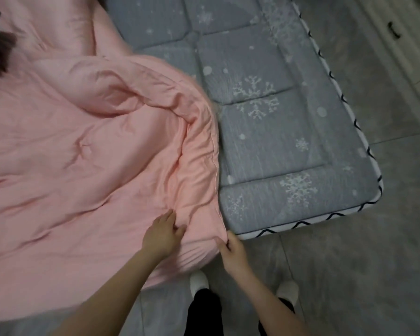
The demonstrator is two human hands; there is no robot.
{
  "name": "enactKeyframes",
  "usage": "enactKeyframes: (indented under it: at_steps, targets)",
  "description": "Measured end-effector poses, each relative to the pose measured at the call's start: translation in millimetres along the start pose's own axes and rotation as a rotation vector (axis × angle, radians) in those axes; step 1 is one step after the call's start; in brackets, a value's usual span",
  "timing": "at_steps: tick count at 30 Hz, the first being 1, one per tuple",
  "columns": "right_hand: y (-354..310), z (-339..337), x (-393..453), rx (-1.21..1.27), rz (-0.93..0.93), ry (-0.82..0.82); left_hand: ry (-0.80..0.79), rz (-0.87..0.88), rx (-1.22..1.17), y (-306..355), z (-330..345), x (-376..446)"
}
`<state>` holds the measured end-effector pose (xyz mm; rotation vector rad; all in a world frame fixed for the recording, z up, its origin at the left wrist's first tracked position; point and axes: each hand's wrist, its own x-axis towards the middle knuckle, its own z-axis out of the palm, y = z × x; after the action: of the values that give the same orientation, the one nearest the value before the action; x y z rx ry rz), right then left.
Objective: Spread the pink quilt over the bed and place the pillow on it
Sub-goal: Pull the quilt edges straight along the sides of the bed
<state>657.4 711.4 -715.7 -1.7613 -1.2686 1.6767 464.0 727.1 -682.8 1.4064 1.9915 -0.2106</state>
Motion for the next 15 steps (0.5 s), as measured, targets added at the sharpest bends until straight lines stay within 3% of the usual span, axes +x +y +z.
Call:
enactKeyframes:
  at_steps: [5,8,11,15]
  targets:
    - [-56.7,-39.5,-16.2,0.05,-0.168,-0.03,0.164,-0.064,-0.067,70.2,-35.1,-21.5]
    - [-99.7,-59.7,-18.9,0.155,-0.19,0.04,0.252,-0.081,-0.169,107.3,-56.2,-37.5]
    - [-144.5,-124.4,-13.7,0.23,-0.162,0.093,0.324,-0.036,-0.234,159.8,-81.0,-58.9]
    - [-197.1,-254.4,21.5,0.272,-0.158,0.25,0.415,0.122,-0.012,237.6,-106.5,-72.0]
